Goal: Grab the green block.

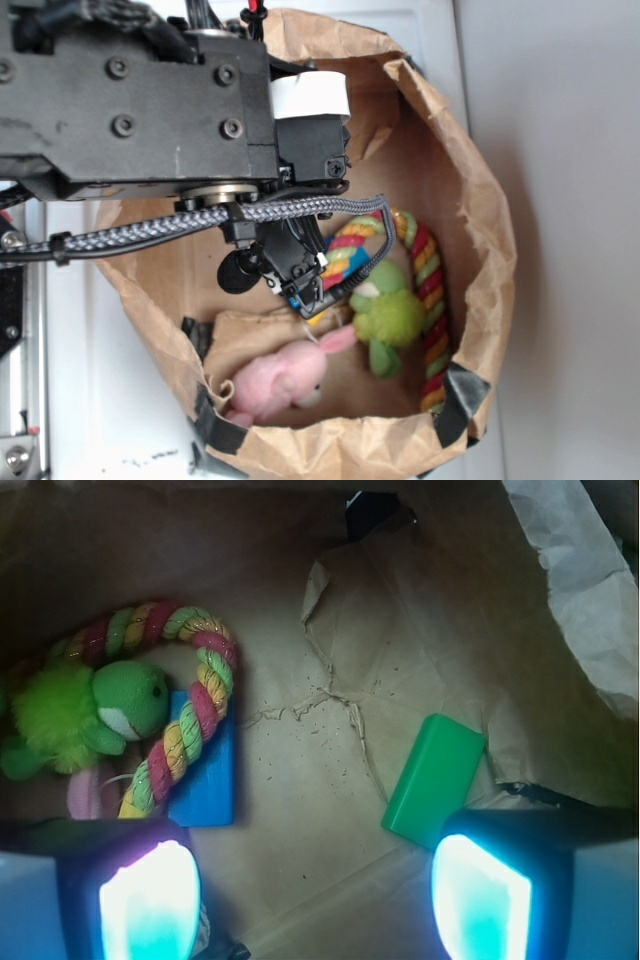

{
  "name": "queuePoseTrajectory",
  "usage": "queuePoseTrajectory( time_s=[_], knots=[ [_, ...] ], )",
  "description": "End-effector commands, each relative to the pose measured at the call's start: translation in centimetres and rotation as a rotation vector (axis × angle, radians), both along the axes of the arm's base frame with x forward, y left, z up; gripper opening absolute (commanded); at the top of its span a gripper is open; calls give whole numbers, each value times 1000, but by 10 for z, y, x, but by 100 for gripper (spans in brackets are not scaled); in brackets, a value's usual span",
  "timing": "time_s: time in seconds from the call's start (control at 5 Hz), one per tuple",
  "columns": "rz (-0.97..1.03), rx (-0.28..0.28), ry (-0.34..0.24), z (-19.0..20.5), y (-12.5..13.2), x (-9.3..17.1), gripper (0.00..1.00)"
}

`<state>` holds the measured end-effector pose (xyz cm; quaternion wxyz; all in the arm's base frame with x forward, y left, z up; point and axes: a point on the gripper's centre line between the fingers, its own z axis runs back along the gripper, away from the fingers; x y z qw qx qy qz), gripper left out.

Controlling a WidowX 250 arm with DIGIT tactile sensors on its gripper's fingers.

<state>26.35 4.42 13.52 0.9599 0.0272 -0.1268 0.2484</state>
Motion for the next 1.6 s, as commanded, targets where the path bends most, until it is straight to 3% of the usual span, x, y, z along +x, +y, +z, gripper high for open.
queuePoseTrajectory(
  time_s=[0.0,0.6,1.0,1.4],
  knots=[
    [35,-4,-26,6,21,11,100],
    [146,47,17,-19,45,22,100],
    [198,40,24,-27,61,15,100],
    [179,-3,-12,-36,56,-5,100]
  ],
)
